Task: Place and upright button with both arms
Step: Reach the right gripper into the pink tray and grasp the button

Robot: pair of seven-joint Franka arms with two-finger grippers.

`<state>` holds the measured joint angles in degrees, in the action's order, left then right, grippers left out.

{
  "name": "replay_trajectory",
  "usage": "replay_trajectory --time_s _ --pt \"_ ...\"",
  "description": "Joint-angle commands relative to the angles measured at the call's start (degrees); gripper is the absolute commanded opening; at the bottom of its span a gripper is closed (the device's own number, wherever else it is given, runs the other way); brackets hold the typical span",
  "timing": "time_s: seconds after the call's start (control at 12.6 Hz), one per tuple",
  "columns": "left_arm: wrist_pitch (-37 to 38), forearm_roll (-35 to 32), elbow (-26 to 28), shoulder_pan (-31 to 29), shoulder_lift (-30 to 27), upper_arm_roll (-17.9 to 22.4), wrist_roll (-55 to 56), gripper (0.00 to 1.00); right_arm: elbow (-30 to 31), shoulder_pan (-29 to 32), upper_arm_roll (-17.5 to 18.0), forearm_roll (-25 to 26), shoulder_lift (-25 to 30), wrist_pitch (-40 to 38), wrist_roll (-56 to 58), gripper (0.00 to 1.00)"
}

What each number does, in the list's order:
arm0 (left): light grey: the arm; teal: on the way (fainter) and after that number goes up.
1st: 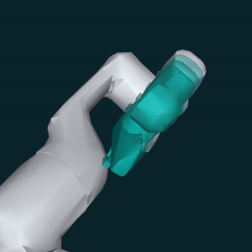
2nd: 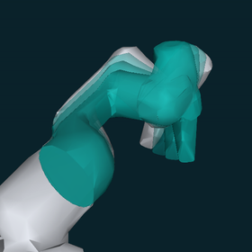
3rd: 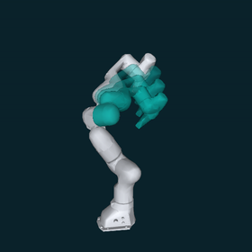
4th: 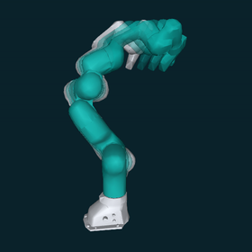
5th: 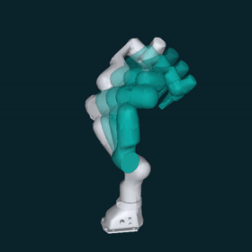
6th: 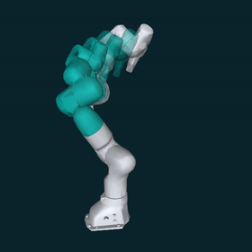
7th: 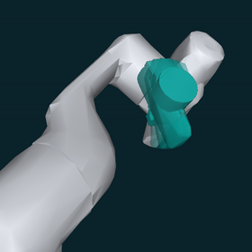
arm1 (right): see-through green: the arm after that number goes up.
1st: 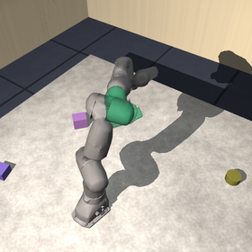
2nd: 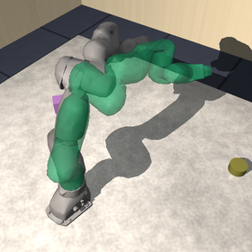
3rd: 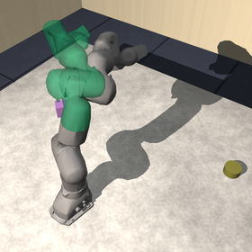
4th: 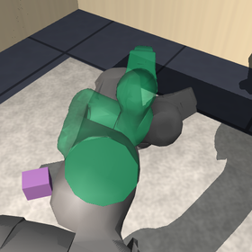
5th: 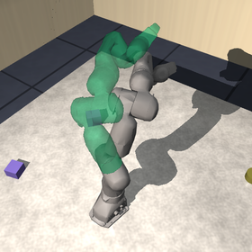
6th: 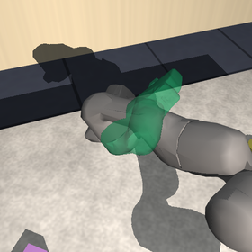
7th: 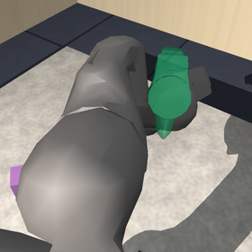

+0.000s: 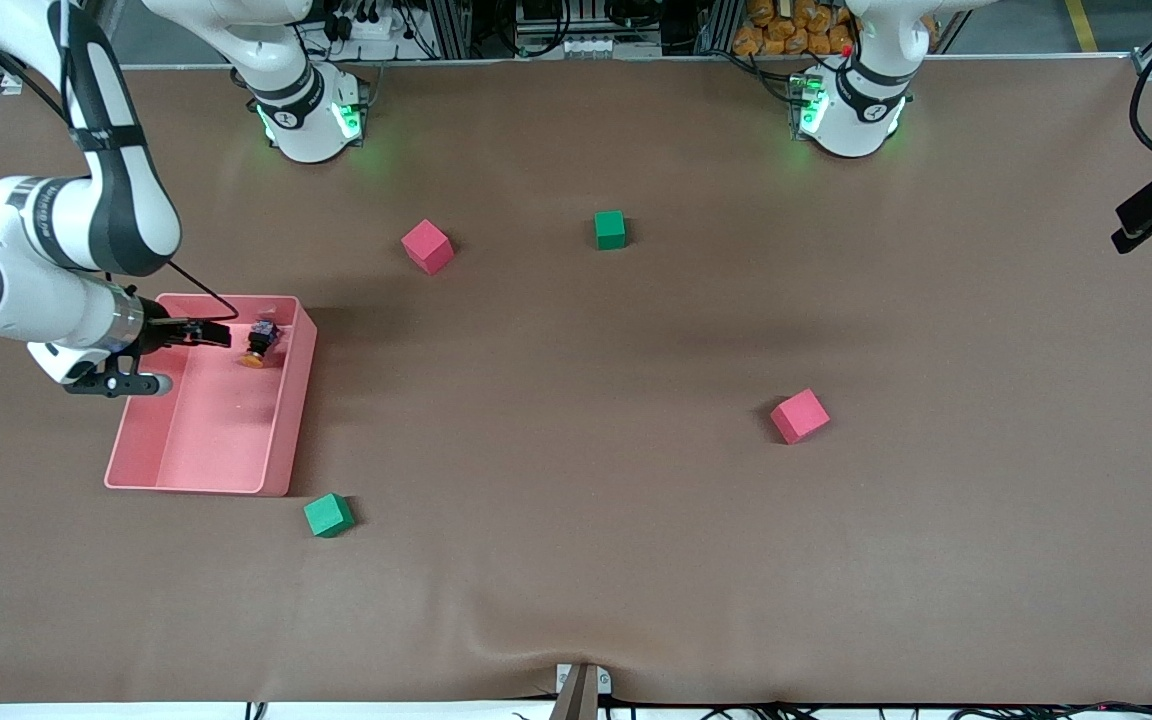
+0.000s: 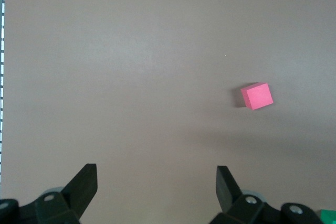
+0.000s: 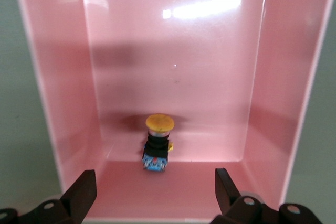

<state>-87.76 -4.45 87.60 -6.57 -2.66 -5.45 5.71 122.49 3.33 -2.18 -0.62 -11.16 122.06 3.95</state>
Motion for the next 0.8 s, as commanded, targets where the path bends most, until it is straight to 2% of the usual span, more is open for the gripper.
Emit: replay_trajectory --time_s 0.0,0.08,0.32,0.4,0.56,0.64,0.72 --pt "-0.22 -1.08 -0.41 0.07 0.03 -1.31 0.01 1.0 5.98 1.06 0.07 0.09 -5.08 13.23 -0.08 1.0" --pt "-0.22 -1.08 -0.41 0.07 0.02 -1.4 0.09 1.0 7.75 1.93 0.07 0.09 -7.01 17.82 -0.17 1.0" --pt "-0.13 -1.08 -0.41 0.16 0.03 -1.49 -0.08 1.0 7.94 3.35 0.15 -0.17 -11.24 20.14 -0.34 1.0" --pt "0.04 -1.08 -0.41 0.16 0.02 -1.66 -0.17 1.0 7.94 3.35 0.15 -0.17 -11.42 20.15 -0.34 0.88" --pt "0.13 -1.08 -0.41 -0.02 -0.15 -2.63 -0.17 1.0 8.12 3.26 0.24 -0.17 -11.6 19.97 -0.34 0.79" --pt "0.3 -1.08 -0.5 -0.02 -0.24 -2.63 -0.26 1.0 8.12 3.0 0.24 -0.17 -11.6 19.97 -0.43 0.66" --pt "0.31 -1.08 -0.5 -0.02 -0.33 -2.63 -0.34 1.0 8.03 2.82 0.24 -0.17 -11.51 19.54 -0.52 0.47"
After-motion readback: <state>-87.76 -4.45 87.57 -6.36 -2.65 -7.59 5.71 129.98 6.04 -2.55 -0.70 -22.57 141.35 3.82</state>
